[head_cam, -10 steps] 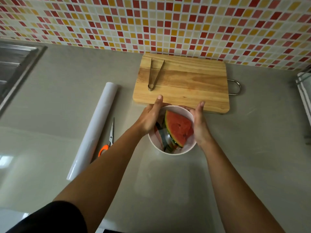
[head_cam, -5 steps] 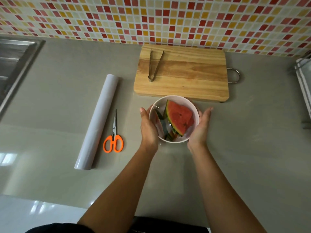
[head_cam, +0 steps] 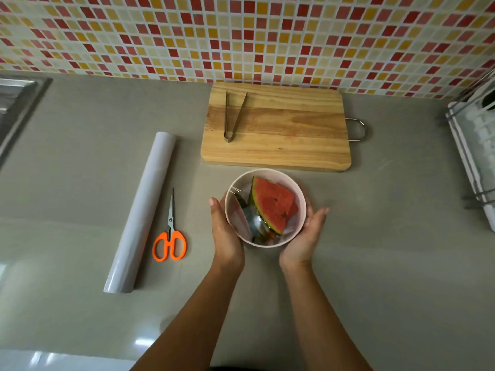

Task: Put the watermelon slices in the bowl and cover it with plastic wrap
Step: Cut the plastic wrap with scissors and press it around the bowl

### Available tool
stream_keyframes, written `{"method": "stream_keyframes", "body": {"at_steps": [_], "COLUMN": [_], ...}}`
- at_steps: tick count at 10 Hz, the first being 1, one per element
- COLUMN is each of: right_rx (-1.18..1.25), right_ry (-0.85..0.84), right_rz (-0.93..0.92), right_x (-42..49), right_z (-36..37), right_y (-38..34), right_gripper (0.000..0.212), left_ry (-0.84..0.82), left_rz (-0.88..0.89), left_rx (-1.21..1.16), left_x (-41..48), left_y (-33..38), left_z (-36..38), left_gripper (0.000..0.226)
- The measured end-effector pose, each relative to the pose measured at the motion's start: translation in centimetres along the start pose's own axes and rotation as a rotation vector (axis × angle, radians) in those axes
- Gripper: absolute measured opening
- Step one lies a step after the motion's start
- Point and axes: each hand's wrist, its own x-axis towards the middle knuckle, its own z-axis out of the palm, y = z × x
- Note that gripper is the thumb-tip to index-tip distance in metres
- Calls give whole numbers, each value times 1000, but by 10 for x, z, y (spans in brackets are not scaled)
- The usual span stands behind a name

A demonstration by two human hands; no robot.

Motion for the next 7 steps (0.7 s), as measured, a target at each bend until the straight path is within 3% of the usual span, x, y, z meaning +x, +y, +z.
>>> {"method": "stream_keyframes", "body": {"at_steps": [1, 2, 4, 5, 7], "right_rx": [6, -19, -159, -243, -319], "right_ry": [60, 105, 185, 209, 102], "right_rz": [-6, -15, -105, -185, -439], "right_x": [-1, 2, -3, -2, -11], "right_z": [7, 12, 1, -2, 48], "right_y": [5, 6, -10, -27, -114], "right_gripper": [61, 57, 54, 53, 44], "left_ry": [39, 168, 211, 206, 15], "left_rz": [-61, -88, 127, 200, 436], "left_rx": [-1, 205, 390, 374, 522], "left_x": [-1, 4, -1, 1, -4], "left_y": [-4, -1, 20, 39, 139], "left_z": [6, 7, -6, -13, 27], "left_gripper": [64, 68, 55, 60, 58]}}
